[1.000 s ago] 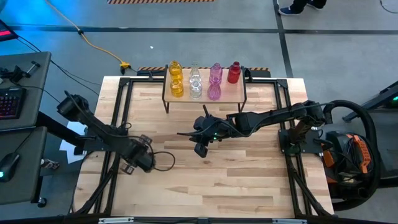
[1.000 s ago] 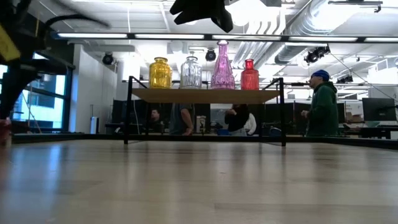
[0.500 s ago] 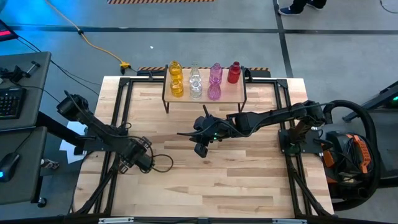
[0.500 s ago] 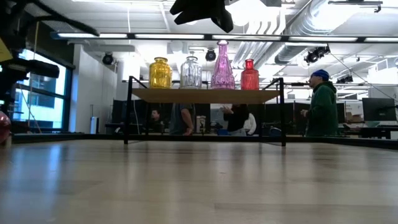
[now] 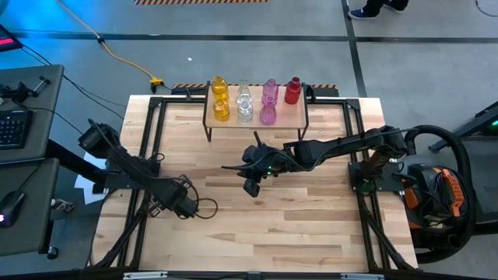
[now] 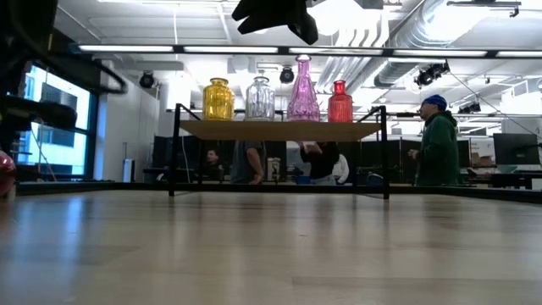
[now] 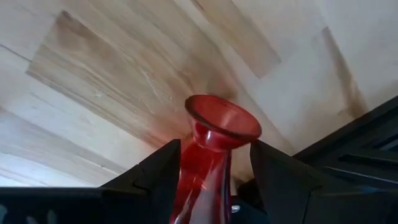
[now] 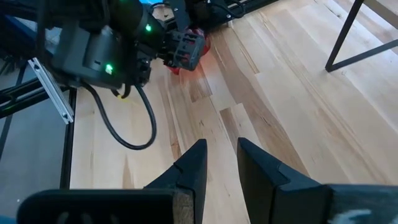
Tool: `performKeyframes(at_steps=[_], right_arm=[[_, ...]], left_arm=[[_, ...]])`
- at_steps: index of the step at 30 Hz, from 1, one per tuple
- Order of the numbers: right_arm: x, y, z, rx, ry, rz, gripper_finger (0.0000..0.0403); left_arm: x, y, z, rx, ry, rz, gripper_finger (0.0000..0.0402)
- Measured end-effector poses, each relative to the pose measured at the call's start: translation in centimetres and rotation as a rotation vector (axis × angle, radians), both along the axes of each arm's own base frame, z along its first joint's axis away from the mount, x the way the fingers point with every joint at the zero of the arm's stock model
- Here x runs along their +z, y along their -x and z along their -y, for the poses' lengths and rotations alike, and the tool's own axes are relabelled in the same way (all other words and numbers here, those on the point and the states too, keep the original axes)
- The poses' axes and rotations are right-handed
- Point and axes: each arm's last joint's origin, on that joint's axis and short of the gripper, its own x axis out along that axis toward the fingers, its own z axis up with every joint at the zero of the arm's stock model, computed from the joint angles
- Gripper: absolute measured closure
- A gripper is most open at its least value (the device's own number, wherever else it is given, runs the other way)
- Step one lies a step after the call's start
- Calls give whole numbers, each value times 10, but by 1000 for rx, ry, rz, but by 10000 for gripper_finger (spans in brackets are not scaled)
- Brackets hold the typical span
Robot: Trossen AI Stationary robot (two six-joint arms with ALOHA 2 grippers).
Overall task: Sort vases onto shelf
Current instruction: Put the red vase on the shelf aligned with the other red vase
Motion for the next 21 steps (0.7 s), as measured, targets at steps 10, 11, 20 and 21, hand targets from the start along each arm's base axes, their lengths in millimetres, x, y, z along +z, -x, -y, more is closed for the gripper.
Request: performKeyframes(at_steps=[10, 11, 20, 21], right_arm=[[0, 0, 0, 0, 0, 0, 331], [0, 0, 0, 0, 0, 0, 331], [0, 0, 0, 0, 0, 0, 331], [0, 0, 0, 0, 0, 0, 331]], left_arm=[[-29, -11, 5, -28, -38, -68, 217], [-31, -12, 6, -27, -29, -66, 220], [-32, -13, 7, -27, -27, -57, 270], [-32, -13, 7, -23, -29, -57, 270]])
